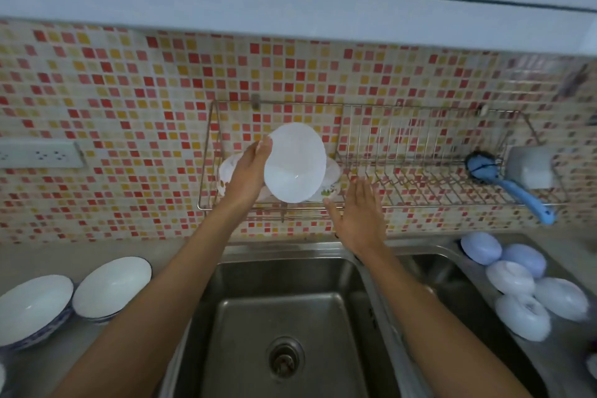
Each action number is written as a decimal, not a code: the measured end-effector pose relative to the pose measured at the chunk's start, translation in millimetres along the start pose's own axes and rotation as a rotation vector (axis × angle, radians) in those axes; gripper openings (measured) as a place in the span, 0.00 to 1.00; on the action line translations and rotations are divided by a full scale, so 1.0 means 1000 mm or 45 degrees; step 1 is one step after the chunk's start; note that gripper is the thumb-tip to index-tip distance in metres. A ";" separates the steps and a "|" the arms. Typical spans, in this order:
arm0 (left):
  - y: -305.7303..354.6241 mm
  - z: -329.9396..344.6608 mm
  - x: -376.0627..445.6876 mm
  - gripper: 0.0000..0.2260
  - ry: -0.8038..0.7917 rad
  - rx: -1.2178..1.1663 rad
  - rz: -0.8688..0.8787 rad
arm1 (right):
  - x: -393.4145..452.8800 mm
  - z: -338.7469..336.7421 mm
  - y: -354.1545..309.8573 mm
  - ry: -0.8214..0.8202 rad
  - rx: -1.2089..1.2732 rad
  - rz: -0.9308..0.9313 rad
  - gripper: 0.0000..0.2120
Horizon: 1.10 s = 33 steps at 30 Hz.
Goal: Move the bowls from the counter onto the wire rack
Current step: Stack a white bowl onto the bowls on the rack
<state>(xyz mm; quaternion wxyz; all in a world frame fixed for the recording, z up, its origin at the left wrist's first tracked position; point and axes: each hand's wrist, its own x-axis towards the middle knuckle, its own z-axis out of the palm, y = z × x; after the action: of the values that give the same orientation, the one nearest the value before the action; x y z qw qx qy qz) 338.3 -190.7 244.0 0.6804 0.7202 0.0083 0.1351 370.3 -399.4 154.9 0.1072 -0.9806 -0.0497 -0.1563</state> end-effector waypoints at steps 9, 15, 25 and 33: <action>-0.005 0.052 0.049 0.32 0.078 0.649 0.539 | 0.000 0.006 0.004 0.096 -0.025 -0.061 0.40; -0.042 0.053 0.070 0.39 -0.139 1.282 0.853 | 0.002 0.009 0.005 0.137 -0.015 -0.071 0.40; -0.064 0.056 0.076 0.41 -0.305 1.309 0.775 | -0.002 0.008 0.003 0.169 0.042 -0.074 0.39; -0.076 0.052 0.082 0.35 -0.347 1.155 0.710 | -0.002 0.009 0.002 0.167 0.045 -0.063 0.38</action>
<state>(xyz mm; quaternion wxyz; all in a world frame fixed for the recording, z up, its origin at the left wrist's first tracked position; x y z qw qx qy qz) 441.0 -220.3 182.6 0.2350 0.9272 -0.2137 0.1986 371.4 -399.7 145.3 0.1234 -0.9647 -0.0696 -0.2218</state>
